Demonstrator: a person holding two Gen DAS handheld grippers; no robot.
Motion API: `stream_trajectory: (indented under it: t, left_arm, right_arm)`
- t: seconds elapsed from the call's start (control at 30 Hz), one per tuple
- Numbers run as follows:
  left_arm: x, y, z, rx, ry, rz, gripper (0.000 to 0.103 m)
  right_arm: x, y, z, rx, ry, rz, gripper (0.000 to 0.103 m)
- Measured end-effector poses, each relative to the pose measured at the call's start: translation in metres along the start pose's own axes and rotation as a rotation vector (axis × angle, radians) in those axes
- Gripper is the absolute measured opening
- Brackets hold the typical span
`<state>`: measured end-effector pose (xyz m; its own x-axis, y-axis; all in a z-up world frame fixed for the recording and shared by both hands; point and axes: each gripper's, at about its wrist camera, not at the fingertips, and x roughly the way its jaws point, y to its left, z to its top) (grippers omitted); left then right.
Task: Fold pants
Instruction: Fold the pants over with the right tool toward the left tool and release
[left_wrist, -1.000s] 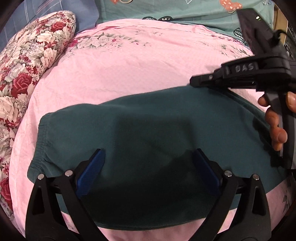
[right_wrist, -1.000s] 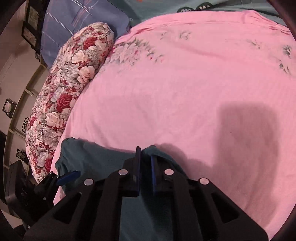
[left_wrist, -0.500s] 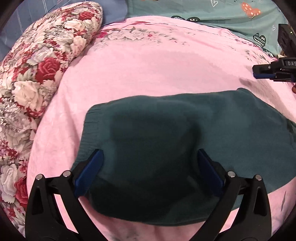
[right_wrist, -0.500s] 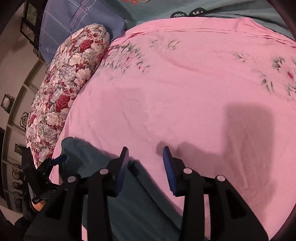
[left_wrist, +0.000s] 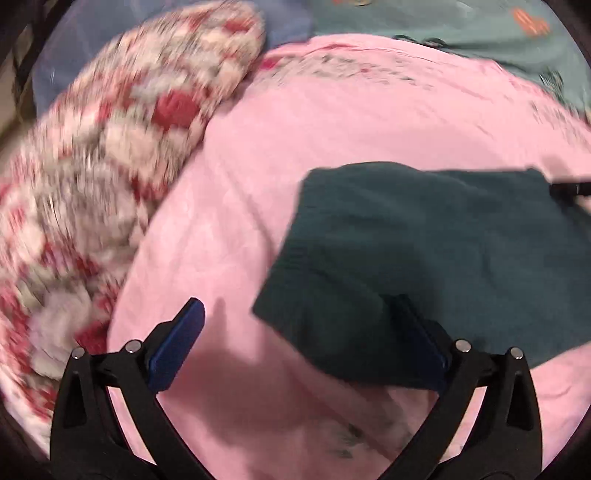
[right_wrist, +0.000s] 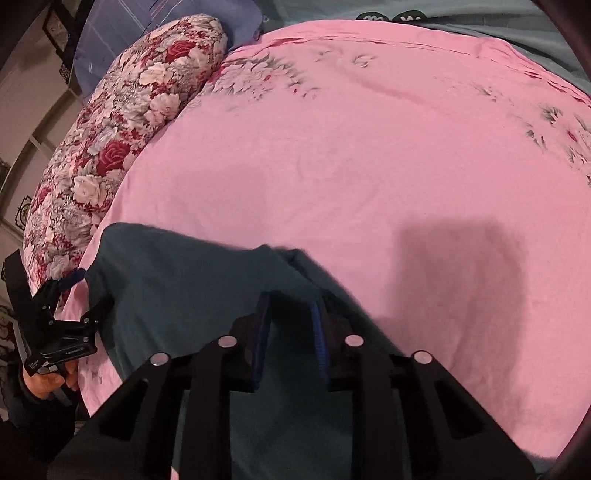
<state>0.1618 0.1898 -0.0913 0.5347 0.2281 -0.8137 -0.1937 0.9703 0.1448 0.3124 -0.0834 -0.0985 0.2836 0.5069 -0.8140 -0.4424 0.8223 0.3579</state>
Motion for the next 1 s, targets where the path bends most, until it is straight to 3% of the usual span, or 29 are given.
stream_trajectory:
  t: [0.13, 0.27, 0.33, 0.47, 0.57, 0.7, 0.83, 1.0]
  left_arm:
    - [-0.004, 0.003, 0.000, 0.014, -0.017, 0.036, 0.101]
    - [-0.030, -0.011, 0.004, 0.038, -0.066, 0.057, 0.101]
    - [-0.056, -0.025, 0.007, 0.061, -0.121, -0.013, 0.101]
    - [-0.101, -0.088, 0.012, 0.181, -0.209, -0.190, 0.101]
    - [-0.114, -0.150, 0.012, 0.288, -0.211, -0.313, 0.101]
    - [-0.104, -0.222, 0.015, 0.357, -0.166, -0.392, 0.101]
    - [-0.088, -0.277, 0.019, 0.400, -0.127, -0.404, 0.101]
    - [-0.065, -0.304, 0.012, 0.398, -0.047, -0.395, 0.101]
  right_arm:
    - [-0.007, 0.007, -0.003, -0.031, -0.035, -0.038, 0.021]
    - [-0.064, 0.003, -0.028, 0.006, -0.158, 0.016, 0.037]
    - [-0.108, -0.006, -0.056, -0.002, -0.231, -0.001, 0.038]
    - [-0.188, -0.081, -0.113, 0.107, -0.315, -0.232, 0.039]
    - [-0.230, -0.155, -0.151, 0.304, -0.299, -0.327, 0.039]
    - [-0.254, -0.219, -0.193, 0.539, -0.238, -0.166, 0.046]
    - [-0.245, -0.212, -0.189, 0.488, -0.198, -0.116, 0.046]
    - [-0.224, -0.190, -0.162, 0.271, -0.135, -0.241, 0.046]
